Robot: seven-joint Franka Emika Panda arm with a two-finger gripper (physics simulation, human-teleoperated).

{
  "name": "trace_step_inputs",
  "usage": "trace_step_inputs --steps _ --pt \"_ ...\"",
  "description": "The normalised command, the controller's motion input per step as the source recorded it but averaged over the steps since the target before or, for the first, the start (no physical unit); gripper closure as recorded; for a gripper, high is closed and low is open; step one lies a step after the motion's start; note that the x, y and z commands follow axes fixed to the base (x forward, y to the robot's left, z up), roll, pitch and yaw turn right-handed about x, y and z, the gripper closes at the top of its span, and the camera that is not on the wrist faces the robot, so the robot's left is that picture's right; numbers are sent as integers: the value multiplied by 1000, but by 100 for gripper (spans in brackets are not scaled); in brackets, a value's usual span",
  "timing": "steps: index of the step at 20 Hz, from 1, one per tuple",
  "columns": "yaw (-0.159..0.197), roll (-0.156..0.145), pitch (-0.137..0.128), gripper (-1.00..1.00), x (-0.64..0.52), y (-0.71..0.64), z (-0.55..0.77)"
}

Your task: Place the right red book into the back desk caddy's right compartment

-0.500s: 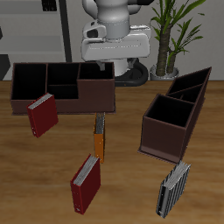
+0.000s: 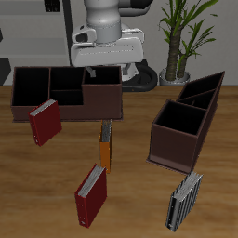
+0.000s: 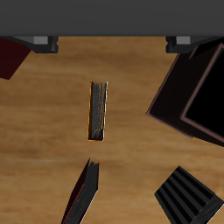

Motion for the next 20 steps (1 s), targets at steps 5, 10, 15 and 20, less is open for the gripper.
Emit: trace_step_inputs --steps 5,10,15,20 --pt "-10 -22 -26 -100 -144 -534 -139" --pt "-43 -8 -45 -100 -258 -617 -137" --pt "-40 -6 -75 -100 -348 -560 -65" --pt "-37 -55 -30 -100 -303 -500 -125"
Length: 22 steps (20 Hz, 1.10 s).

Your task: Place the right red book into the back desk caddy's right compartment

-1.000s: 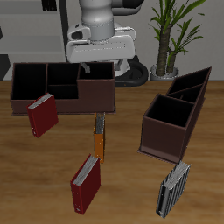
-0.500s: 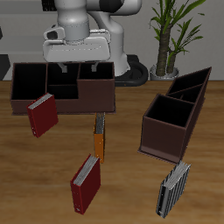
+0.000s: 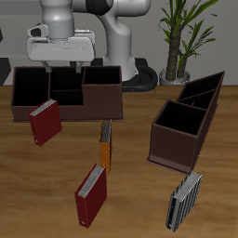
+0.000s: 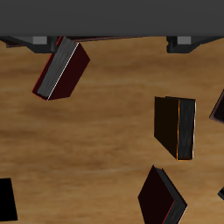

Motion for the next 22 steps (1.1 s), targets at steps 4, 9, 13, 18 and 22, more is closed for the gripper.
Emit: trace_step_inputs --steps 4,9,13,18,22 --pt "-47 -63 14 -100 -108 -506 -127" --pt "-44 -40 21 -100 -7 -303 -91" --pt "-31 -45 33 -100 48 -208 -204" --pt "-46 -29 10 -100 21 -199 -183" --pt "-27 -17 17 -100 28 -170 -194"
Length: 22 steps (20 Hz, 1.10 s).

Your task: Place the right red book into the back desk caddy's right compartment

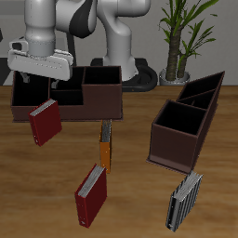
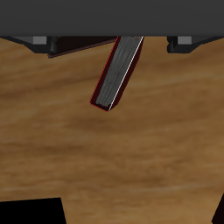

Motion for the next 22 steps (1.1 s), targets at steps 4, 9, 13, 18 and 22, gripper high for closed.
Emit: trace_step_inputs --steps 4,9,13,18,22 --pt "-51 -21 25 -100 71 -146 -237" --pt "-56 -23 24 -100 87 -117 -220" --pt "-35 4 20 -100 83 32 -244" --pt "-42 -11 31 -100 77 -80 -240" --pt "-48 -22 36 -100 26 -85 -314"
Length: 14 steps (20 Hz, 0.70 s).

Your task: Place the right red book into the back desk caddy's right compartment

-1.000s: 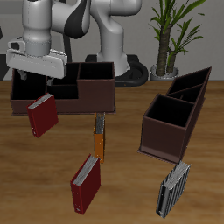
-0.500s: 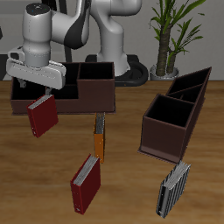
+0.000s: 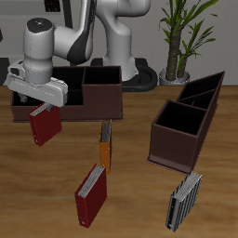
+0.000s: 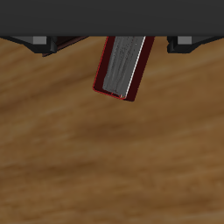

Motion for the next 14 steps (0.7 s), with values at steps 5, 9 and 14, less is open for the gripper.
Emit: trace_step_inputs --steps 5,9,14 --pt "-16 2 35 -100 13 58 -283" --pt "-36 5 51 -100 31 0 -338" --pt "-56 -10 33 100 24 -129 -314"
